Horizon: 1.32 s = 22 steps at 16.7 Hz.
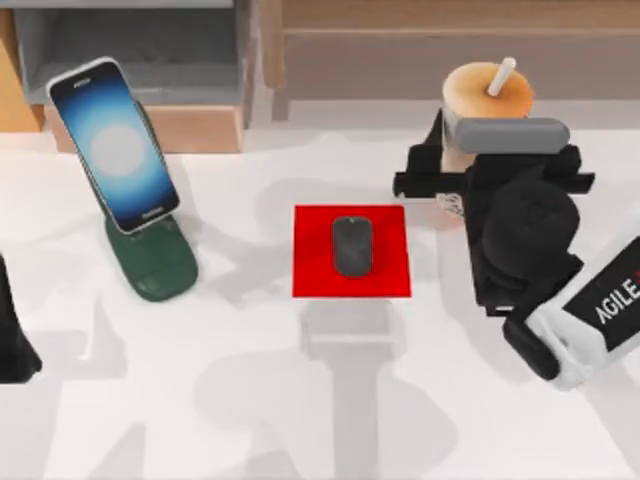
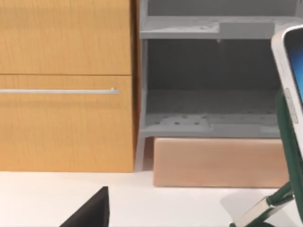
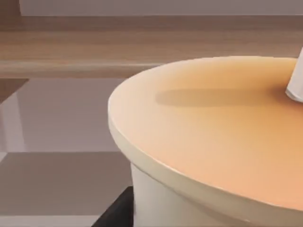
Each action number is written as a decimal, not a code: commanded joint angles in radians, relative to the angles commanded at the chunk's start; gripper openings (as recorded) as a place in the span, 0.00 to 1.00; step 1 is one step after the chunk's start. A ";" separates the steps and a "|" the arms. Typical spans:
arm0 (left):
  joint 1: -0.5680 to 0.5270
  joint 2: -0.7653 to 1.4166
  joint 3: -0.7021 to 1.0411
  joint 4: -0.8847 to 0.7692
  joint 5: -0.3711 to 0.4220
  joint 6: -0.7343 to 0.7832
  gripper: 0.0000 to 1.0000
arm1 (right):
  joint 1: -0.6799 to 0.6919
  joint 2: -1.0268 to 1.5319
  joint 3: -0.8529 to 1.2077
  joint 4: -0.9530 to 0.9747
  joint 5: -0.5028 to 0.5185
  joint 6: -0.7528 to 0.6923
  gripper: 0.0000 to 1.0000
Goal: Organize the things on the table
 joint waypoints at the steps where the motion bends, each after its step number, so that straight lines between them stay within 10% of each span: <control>1: 0.000 0.000 0.000 0.000 0.000 0.000 1.00 | -0.003 -0.018 0.011 0.001 -0.002 0.000 0.00; 22: 0.000 0.000 0.000 0.000 0.000 0.000 1.00 | -0.329 -0.302 0.248 -0.378 -0.222 0.021 0.00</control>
